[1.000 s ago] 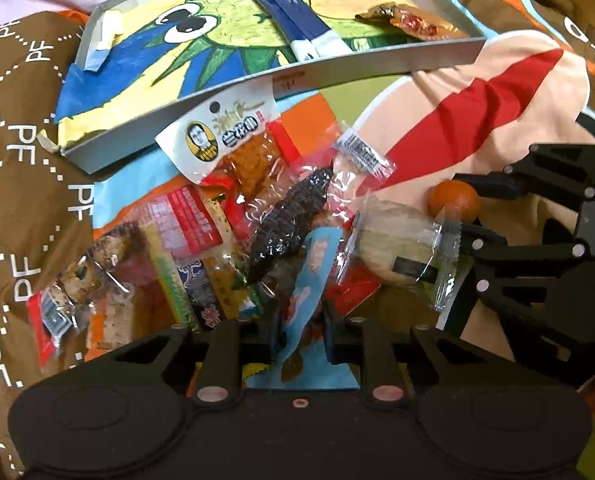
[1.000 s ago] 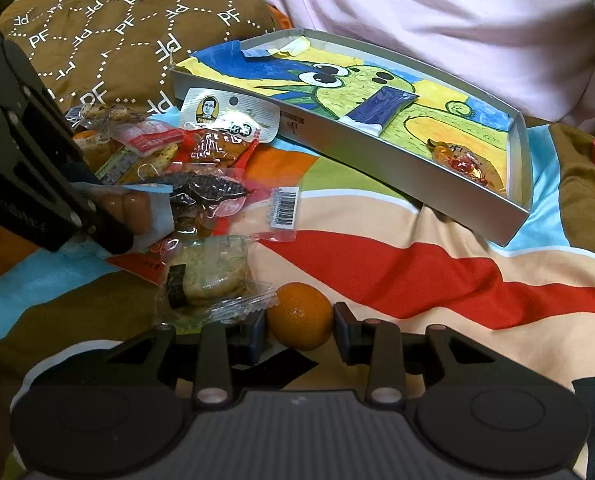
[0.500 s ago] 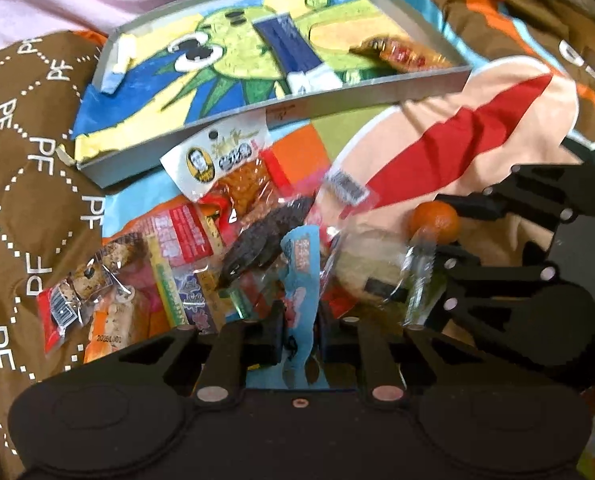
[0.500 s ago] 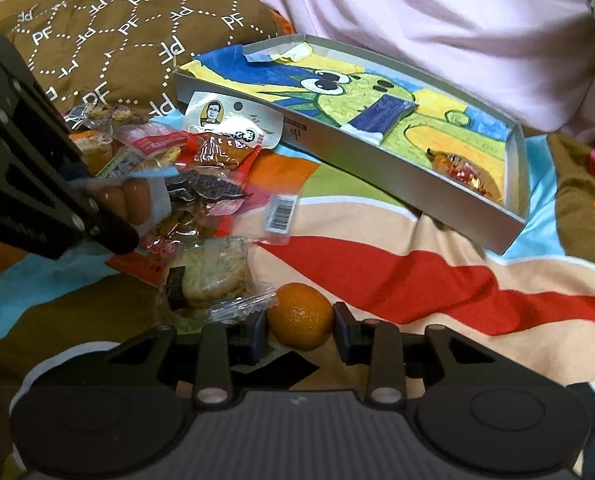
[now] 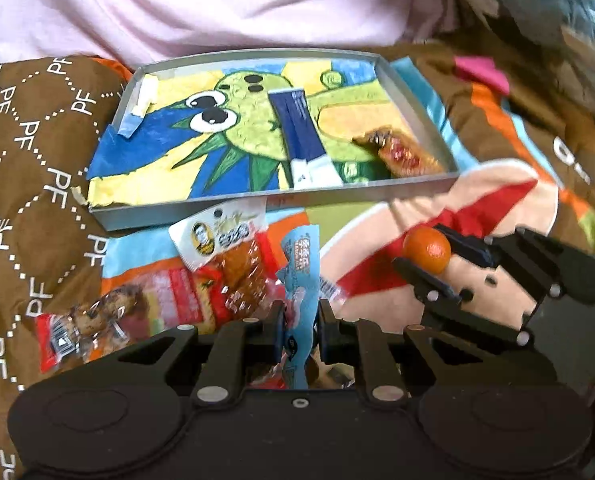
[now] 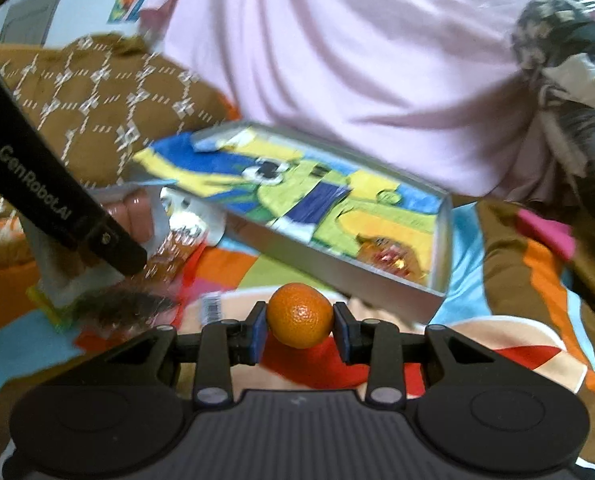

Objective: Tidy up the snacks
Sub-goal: 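Carry the light blue packet and orange into the grey tray and open both tools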

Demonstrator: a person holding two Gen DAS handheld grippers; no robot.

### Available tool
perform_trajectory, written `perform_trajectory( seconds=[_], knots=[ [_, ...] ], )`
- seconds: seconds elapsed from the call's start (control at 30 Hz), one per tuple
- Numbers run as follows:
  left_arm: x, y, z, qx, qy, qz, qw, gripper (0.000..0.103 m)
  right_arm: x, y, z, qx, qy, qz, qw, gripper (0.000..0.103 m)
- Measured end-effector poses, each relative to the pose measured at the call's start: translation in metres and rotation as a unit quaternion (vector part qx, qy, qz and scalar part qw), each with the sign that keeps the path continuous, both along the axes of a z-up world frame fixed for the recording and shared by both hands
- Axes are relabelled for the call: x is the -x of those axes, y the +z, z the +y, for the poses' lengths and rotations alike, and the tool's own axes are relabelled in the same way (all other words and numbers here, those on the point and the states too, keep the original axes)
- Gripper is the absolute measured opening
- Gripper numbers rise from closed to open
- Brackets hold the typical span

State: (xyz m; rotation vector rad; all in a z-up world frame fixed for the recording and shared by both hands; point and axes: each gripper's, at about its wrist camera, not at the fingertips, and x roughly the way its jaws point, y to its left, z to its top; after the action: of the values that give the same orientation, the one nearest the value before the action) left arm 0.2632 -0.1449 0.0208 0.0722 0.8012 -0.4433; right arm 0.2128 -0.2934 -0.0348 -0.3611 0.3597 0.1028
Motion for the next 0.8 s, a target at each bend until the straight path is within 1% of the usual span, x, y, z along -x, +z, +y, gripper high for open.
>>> perform_trajectory(
  seconds=[0.03, 0.1, 0.23, 0.4, 0.57, 0.67, 0.8],
  knots=[
    [-0.003, 0.002, 0.000, 0.009, 0.003, 0.001, 1.0000, 0.017, -0.001, 0.001, -0.001, -0.004, -0.003, -0.006, 1.000, 0.038],
    [-0.006, 0.005, -0.002, 0.016, 0.007, -0.004, 0.9998, 0.017, -0.003, 0.001, -0.003, -0.010, -0.010, -0.015, 1.000, 0.038],
    [-0.019, 0.018, -0.009, 0.021, 0.012, -0.036, 0.9991, 0.017, -0.008, 0.003, -0.006, -0.025, -0.026, -0.046, 0.998, 0.038],
    [-0.049, 0.037, -0.018, 0.042, 0.052, -0.070, 0.9953, 0.017, -0.028, 0.009, -0.008, -0.049, -0.042, -0.067, 0.996, 0.039],
    [-0.084, 0.041, -0.027, 0.065, 0.090, -0.074, 0.9911, 0.017, -0.042, 0.016, -0.010, -0.066, -0.046, -0.092, 0.993, 0.039],
    [-0.099, 0.038, -0.031, 0.074, 0.100, -0.075, 0.9894, 0.017, -0.052, 0.016, -0.015, -0.087, -0.044, -0.090, 0.991, 0.039],
    [-0.115, 0.030, -0.037, 0.076, 0.107, -0.069, 0.9890, 0.017, -0.065, 0.013, -0.018, -0.100, -0.055, -0.081, 0.990, 0.039]
  ],
)
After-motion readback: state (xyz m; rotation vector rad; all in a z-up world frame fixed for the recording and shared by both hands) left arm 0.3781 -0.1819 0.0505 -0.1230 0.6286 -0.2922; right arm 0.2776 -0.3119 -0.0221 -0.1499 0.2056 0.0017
